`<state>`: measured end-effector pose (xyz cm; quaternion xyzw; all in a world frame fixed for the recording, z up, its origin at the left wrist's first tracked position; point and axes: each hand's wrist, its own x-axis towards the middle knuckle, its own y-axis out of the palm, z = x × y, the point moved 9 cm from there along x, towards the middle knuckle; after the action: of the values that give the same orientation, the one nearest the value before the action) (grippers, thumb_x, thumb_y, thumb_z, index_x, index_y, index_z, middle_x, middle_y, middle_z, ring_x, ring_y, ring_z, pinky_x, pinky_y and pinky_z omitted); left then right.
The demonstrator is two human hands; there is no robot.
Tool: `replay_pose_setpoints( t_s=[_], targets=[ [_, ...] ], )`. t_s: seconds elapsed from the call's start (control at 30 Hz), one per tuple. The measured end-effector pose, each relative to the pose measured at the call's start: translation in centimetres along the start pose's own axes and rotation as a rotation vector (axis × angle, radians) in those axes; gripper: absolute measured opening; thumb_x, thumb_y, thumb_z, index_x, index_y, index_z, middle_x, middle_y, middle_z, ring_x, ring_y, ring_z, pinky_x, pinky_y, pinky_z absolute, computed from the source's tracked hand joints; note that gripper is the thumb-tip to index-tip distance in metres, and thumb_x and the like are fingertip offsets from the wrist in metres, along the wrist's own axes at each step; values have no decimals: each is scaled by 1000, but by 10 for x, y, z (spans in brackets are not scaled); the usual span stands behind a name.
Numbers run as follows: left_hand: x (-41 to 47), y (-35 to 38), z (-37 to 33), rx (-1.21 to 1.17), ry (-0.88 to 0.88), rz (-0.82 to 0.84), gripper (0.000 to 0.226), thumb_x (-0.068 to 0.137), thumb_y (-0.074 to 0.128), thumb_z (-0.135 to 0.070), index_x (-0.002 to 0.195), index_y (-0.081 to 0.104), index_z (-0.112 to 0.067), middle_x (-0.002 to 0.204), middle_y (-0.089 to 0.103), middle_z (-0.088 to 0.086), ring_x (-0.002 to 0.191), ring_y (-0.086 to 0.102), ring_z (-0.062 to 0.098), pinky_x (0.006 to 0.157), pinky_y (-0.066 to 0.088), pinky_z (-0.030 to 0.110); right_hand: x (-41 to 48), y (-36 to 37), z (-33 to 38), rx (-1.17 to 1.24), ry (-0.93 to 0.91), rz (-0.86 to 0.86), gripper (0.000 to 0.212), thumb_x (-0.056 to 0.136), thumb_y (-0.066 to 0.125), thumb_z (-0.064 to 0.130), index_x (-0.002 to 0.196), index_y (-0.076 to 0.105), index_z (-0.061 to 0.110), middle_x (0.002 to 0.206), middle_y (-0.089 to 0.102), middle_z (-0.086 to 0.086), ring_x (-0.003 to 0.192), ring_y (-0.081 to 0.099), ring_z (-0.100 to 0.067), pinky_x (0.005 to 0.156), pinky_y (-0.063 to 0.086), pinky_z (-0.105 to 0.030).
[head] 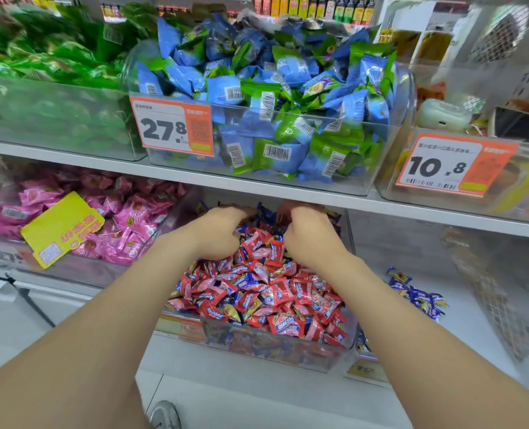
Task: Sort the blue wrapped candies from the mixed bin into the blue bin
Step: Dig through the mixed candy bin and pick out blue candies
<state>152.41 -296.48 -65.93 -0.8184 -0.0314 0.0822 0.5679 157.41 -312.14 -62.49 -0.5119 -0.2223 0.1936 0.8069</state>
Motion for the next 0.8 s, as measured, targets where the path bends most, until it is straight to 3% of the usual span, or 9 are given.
replay_pose_setpoints(
  t_s=[0.03,0.13,0.23,0.3,0.43,0.53,0.6,0.73,0.8],
  targets=[
    [-2,2,-1,11,30,32,64,98,48,-7,157,44,-33,158,48,4,146,42,28,117,40,39,6,5,-1,-39,2,17,3,93,52,1,92,55,2,95,56,-16,98,58,-41,74,46,-39],
    [-5,0,0,-14,88,29,46,103,58,-17,145,57,-36,156,50,-1,145,43,22,119,36,38,16,26,-19,-150,113,155,48,100,50,33,143,48,11,144,43,-21,140,35,-46,110,42,-49],
    [-9,-11,1,-19,92,-72,33,100,69,-26,132,67,-32,123,67,2,118,58,25,92,43,31,19,42,-23,-170,130,327,82,82,42,70,151,43,25,151,39,-18,144,32,-46,115,38,-53],
    [-12,-17,0,-21,113,-153,23,98,71,-29,122,71,-30,90,66,-1,88,59,19,77,40,31,19,43,-18,-119,94,405,91,70,49,79,145,50,27,145,51,-13,132,50,-37,107,49,-46],
    [-13,-24,0,-21,131,-245,16,103,64,-29,118,72,-30,80,62,-8,64,46,10,78,47,37,17,43,-16,-22,-22,413,51,93,69,50,133,58,21,124,66,-6,110,63,-28,93,53,-36],
    [-18,-27,-5,-33,155,-275,19,105,60,-25,121,71,-25,87,68,-5,78,59,19,85,50,38,9,31,-12,19,-132,314,55,102,65,39,150,50,18,150,56,-7,136,54,-29,110,44,-35],
    [-18,-28,-8,-44,166,-299,20,106,57,-19,121,70,-17,110,74,6,104,66,27,89,47,33,4,25,-10,47,-169,286,53,103,63,37,152,48,19,152,56,-6,138,52,-27,112,42,-34],
    [-28,-29,-18,-117,133,-291,19,107,50,-14,115,67,-14,110,69,8,101,61,26,80,39,30,-1,13,-10,159,-161,244,26,101,57,26,127,61,24,106,73,-9,96,69,-26,85,56,-42],
    [-36,-30,-24,-170,115,-284,20,106,45,-13,108,65,-12,101,67,8,91,58,26,72,37,34,-5,8,-10,191,-145,232,38,97,50,17,132,62,29,92,74,-10,70,65,-15,64,49,-33]
  ],
)
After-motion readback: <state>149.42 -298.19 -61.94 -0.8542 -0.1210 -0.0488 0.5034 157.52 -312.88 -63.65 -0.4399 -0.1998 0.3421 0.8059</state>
